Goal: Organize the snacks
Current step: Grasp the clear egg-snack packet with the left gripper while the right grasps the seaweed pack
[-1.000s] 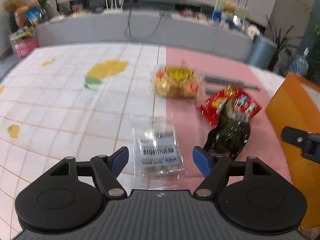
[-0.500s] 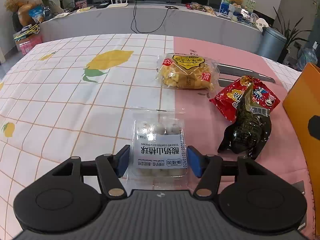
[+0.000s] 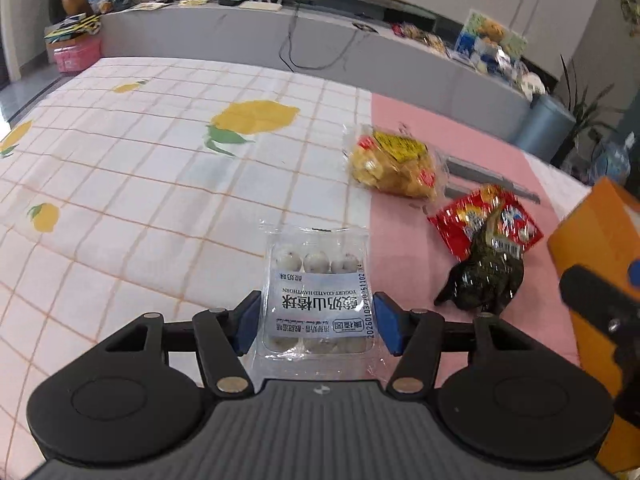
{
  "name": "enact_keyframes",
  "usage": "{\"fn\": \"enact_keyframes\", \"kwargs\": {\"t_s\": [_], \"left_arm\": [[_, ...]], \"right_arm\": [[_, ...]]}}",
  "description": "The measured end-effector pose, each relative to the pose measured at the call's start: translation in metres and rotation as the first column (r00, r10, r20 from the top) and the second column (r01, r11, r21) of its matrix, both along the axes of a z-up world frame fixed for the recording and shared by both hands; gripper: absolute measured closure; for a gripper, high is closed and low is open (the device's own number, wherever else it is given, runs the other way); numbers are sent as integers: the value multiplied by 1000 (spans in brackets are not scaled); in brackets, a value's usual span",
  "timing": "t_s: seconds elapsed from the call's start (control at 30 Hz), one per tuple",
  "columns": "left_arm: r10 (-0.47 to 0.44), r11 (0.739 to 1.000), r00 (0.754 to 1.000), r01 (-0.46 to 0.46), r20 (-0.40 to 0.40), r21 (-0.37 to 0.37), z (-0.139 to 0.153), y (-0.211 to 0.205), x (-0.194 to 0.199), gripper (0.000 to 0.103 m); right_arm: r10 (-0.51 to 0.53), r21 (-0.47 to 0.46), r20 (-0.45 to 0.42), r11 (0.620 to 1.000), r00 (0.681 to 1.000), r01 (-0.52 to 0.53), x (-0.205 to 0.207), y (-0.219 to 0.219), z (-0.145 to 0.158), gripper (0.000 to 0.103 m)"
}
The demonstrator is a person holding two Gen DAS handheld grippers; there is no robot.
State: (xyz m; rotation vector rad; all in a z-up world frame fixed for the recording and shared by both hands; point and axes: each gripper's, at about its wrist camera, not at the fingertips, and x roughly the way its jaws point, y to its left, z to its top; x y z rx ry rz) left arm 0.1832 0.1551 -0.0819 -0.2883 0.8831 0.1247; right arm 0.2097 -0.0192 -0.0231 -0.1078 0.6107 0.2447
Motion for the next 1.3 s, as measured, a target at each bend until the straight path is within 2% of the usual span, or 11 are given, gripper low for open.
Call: {"fn": "enact_keyframes", "kwargs": {"t_s": [0.2,0.3,0.4,0.5,0.7,0.87,0.97,1.07,1.17,1.3], "left_arm": [[19,998,997,-23,76,54,12,15,-8,36],[28,999,996,-30,81,21,14,23,-9,36],[25,1000,997,-24,69,-15,10,29,-7,36],[19,1000,998,-18,59,-20,6,31,-6,36],[-2,999,999,4,40,-39,-1,30,-3,36],[3,999,1000,-2,22,-35,-8,30,0,36],[19,999,1000,-19,12,-29,-11,31,1,36],[27,999,1000,-27,7,-17,-12,32,2,36],[28,1000,1000,-28,-2,-13,-14,32,3,36],[23,1000,1000,-23,-5,-9,-14,31,2,36]], "right_arm": [[-102,120,-128,986,987,117,21,-8,-22,15],[-134,175,-190,970,973,168,34,-10,-37,14],[-140,244,-221,950,965,194,44,-9,-52,6],[-163,231,-226,949,960,216,53,-2,-63,6],[-195,127,-195,967,961,222,63,19,-85,6],[-218,82,-134,970,967,230,61,28,-94,7],[-237,76,-150,965,960,250,65,29,-103,10],[-270,75,-110,957,957,279,63,28,-106,15],[-263,70,-71,961,962,268,58,30,-106,34],[-273,65,-44,959,961,275,52,30,-105,40]]}}
